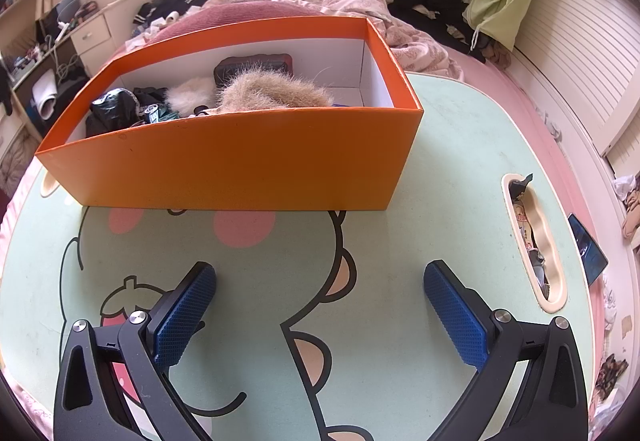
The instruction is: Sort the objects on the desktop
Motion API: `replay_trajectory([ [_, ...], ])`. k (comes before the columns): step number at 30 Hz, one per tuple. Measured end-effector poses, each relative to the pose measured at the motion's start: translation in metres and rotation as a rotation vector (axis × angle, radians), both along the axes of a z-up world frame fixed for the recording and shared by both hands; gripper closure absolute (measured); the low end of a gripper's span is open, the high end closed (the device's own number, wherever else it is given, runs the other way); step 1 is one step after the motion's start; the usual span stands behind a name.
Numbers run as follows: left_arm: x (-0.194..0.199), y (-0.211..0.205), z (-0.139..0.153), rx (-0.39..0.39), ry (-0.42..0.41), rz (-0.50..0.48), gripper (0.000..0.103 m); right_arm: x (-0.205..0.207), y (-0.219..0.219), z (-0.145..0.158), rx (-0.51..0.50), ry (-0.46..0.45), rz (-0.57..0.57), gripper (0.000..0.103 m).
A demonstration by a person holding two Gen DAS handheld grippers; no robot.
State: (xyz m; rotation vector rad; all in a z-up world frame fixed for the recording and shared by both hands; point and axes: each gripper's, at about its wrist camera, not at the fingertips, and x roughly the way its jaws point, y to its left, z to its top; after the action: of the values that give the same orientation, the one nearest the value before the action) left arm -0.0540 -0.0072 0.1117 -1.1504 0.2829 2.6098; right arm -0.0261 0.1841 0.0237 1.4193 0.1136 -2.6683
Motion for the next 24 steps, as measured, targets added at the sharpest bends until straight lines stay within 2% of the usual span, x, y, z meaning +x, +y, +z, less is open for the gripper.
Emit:
replay_trajectory([
  [2, -0.034, -0.002, -0.012, 0.027, -0.142, -0.003, 0.052, 0.0, 0.0, 0.0, 0.0, 0.0, 0.0, 0.0],
  [5, -0.054, -0.006, -0.029, 0.001, -0.222, 0.043, 0.054, 0.0, 0.0, 0.0, -0.001, 0.0, 0.0, 0.0],
  [7, -0.056, -0.001, -0.034, -0.059, -0.223, 0.045, 0.054, 0.0, 0.0, 0.0, -0.001, 0.0, 0.0, 0.0],
  [10, -0.059, 0.019, -0.046, -0.227, -0.201, 0.047, 0.054, 0.0, 0.0, 0.0, -0.001, 0.0, 0.0, 0.0],
  [12, -0.062, 0.029, -0.054, -0.297, -0.205, 0.038, 0.054, 0.0, 0.001, 0.0, -0.001, 0.0, 0.0, 0.0],
  [16, -0.067, 0.036, -0.068, -0.36, -0.25, 0.009, 0.054, 0.0, 0.001, 0.0, -0.002, 0.0, 0.0, 0.0],
  [18, -0.071, 0.037, -0.071, -0.359, -0.274, 0.025, 0.056, 0.0, 0.001, 0.0, -0.002, 0.0, 0.0, 0.0],
  [20, -0.073, 0.039, -0.073, -0.385, -0.267, 0.02, 0.056, 0.0, 0.0, 0.0, -0.002, 0.0, -0.001, 0.0],
  [24, -0.076, 0.041, -0.076, -0.388, -0.256, 0.008, 0.057, 0.0, 0.001, 0.0, -0.003, 0.0, -0.001, 0.0],
])
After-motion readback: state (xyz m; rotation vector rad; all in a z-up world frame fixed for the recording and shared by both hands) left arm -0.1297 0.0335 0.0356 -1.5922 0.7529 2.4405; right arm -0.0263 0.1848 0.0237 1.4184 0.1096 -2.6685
